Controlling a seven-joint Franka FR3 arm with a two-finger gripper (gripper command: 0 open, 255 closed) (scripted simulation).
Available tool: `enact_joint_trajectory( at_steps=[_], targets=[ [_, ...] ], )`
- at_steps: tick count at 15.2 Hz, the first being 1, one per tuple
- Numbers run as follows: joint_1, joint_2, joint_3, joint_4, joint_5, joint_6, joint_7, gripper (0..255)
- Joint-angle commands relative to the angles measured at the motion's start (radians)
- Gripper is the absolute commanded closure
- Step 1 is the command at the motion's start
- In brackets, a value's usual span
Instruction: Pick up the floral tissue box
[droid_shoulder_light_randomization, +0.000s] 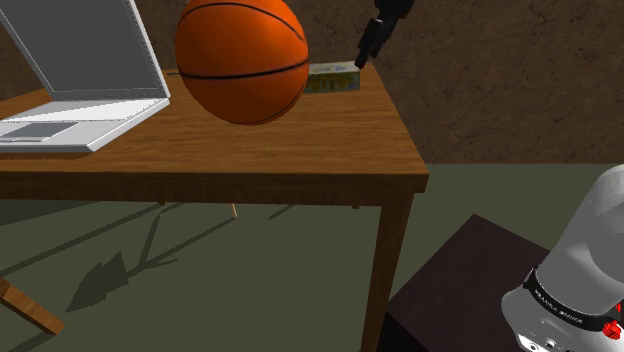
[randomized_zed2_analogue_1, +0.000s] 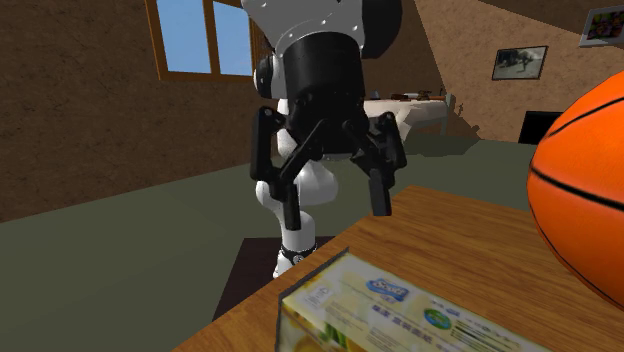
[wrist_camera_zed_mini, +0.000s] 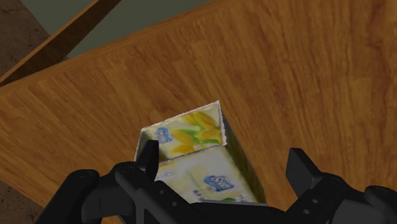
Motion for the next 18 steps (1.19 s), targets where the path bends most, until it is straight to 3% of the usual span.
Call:
enact_joint_trajectory(
  at_steps=[1, 8, 9, 18],
  targets=[
    [0.004, 0.006, -0.001, -0.014, 0.002, 0.032, -0.013, 0],
    [0.004, -0.002, -0.002, -0.096, 0.004, 0.106, -0.018, 0],
    [0.004, -0.001, -0.001, -0.095, 0.004, 0.106, -0.018, 255],
    [0.004, -0.002, -0.002, -0.096, 0.004, 0.106, -0.018, 255]
  ],
)
